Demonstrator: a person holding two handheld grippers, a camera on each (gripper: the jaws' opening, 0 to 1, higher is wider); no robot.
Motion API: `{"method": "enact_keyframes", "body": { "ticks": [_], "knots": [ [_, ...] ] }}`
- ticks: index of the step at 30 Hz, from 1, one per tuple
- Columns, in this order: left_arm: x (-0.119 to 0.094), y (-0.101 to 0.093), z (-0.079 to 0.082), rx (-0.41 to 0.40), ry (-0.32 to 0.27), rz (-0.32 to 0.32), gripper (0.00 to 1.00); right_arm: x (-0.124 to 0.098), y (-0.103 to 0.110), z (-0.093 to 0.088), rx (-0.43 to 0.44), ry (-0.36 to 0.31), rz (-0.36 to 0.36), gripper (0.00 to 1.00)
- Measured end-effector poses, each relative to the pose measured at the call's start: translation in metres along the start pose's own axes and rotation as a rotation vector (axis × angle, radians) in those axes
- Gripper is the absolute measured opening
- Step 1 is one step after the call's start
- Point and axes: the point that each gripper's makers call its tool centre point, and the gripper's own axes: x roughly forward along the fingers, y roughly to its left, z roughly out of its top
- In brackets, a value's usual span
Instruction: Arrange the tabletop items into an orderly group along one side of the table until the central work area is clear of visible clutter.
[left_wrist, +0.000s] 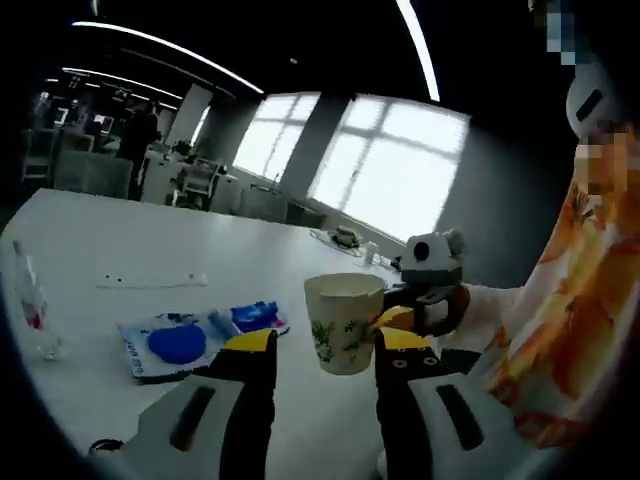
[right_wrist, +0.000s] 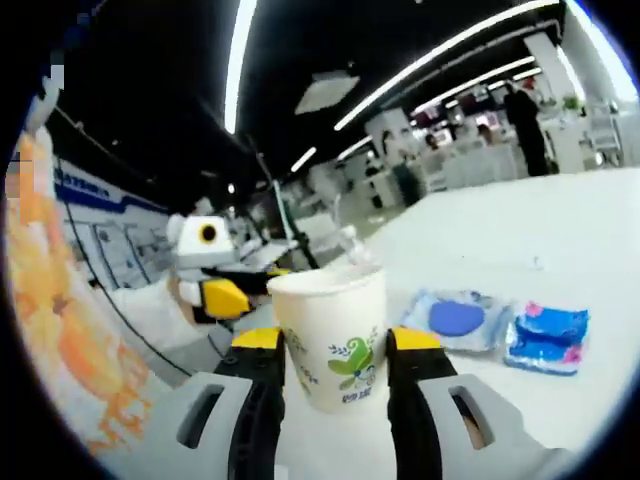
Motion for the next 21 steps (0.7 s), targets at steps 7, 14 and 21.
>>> {"method": "enact_keyframes", "body": {
  "ticks": [7,14,21],
  "knots": [
    [0.023,-0.034,0.007,0.227,0.157,-0.093,0.27,0.010,-0.001,-0.008,-0.062,0.040,-0.033,0.39],
    [0.040,-0.039,-0.016,0.304,0.320,-0.138,0.15,0.011,-0.001,-0.005,-0.182,0.087,-0.055,0.40],
    [0.045,-0.032,-0.027,0.335,0.394,-0.115,0.03,0.014,0.005,-0.006,-0.267,0.114,-0.046,0.40]
  ]
}}
